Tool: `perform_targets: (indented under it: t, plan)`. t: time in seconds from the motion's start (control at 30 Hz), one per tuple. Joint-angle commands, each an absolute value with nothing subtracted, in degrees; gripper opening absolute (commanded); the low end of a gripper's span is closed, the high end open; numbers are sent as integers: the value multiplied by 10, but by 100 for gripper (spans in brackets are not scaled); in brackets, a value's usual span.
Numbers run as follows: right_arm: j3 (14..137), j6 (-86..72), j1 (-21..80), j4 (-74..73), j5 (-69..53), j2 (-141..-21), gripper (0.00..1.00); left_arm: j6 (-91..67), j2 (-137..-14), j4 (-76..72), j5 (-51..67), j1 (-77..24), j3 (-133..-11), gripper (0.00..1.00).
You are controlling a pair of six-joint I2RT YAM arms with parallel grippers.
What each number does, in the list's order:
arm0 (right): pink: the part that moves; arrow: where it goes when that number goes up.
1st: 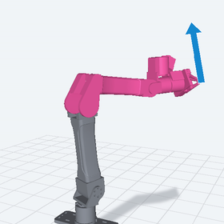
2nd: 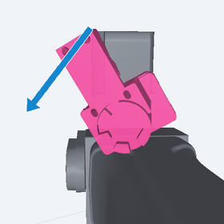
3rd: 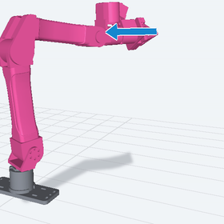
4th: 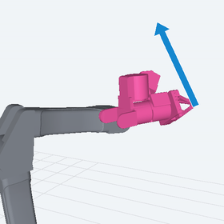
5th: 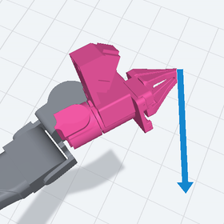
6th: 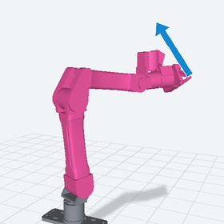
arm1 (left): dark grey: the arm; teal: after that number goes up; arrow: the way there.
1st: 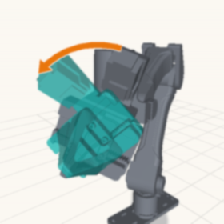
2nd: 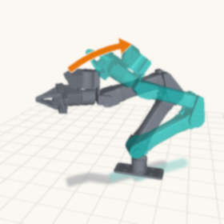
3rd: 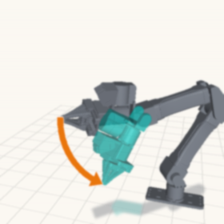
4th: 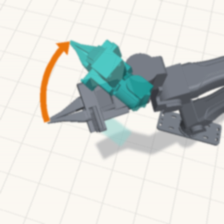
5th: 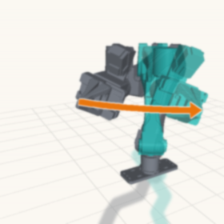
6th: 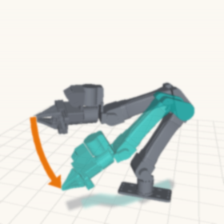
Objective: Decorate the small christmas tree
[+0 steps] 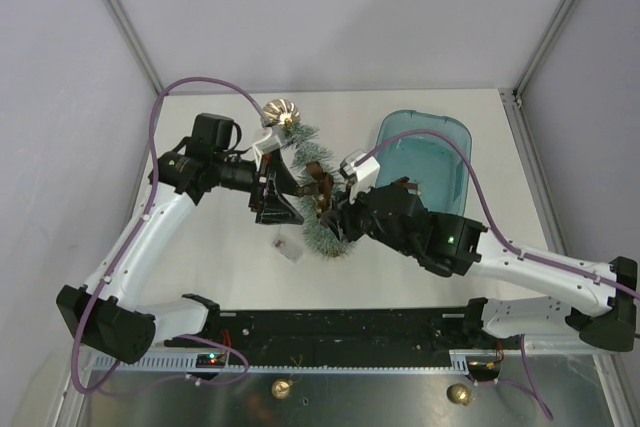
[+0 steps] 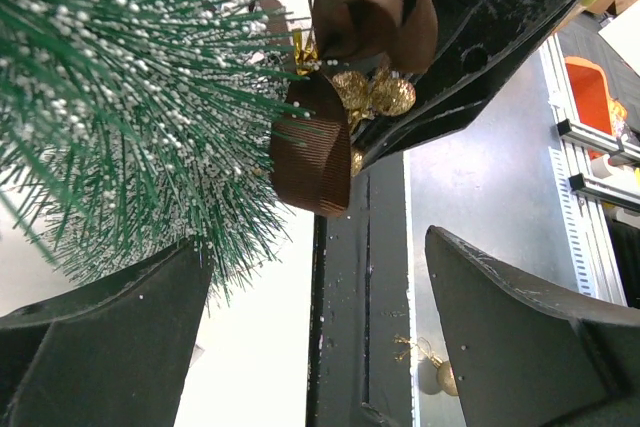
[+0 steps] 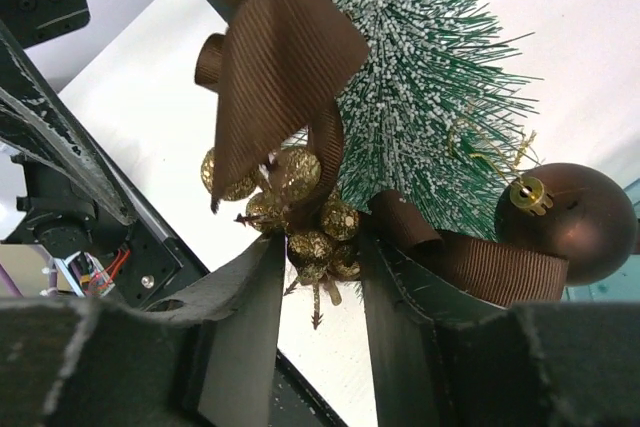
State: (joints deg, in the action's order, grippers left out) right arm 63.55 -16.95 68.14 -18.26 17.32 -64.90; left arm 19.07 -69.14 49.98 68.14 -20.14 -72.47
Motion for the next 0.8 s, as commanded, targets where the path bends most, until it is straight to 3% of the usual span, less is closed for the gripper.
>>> perform_targets:
  t: [0.0,0.33,0.77]
  plan:
    - [636,-171,685,-169,197,-613,43,199,-679,489,697,-207,-741,90]
    - [637,-172,686,-177,194,-542,68,196,-679,489,688,-207,-742,91]
    - [636,-178,618,-201,199,-477,73,176,-633,488,632,-207,-705,98]
